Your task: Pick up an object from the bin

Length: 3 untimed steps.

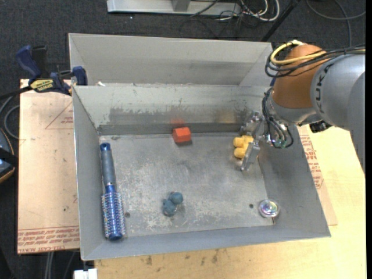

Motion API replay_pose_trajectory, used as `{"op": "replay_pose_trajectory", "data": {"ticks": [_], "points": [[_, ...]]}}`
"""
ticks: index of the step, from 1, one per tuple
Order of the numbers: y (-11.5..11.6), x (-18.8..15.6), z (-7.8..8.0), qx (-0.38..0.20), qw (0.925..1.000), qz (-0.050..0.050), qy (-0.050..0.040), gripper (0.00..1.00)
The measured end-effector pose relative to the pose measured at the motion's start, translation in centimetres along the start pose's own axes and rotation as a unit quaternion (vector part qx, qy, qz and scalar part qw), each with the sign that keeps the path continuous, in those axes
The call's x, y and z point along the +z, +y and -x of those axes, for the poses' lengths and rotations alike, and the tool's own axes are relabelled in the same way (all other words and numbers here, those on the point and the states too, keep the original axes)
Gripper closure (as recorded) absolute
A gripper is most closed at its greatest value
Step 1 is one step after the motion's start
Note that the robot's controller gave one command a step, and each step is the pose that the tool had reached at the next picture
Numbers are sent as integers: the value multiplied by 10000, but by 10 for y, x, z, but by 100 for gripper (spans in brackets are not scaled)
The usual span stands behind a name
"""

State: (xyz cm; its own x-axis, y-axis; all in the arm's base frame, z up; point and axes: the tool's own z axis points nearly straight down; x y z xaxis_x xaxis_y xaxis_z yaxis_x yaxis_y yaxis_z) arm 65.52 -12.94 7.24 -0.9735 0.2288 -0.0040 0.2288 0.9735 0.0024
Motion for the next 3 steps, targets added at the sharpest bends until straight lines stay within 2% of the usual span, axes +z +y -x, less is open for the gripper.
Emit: {"op": "replay_pose_trajectory", "data": {"ticks": [1,3], "points": [[0,-2,2,-4,10000,-4,-58,100],[-14,-256,7,-197,9998,-10,-48,100]]}}
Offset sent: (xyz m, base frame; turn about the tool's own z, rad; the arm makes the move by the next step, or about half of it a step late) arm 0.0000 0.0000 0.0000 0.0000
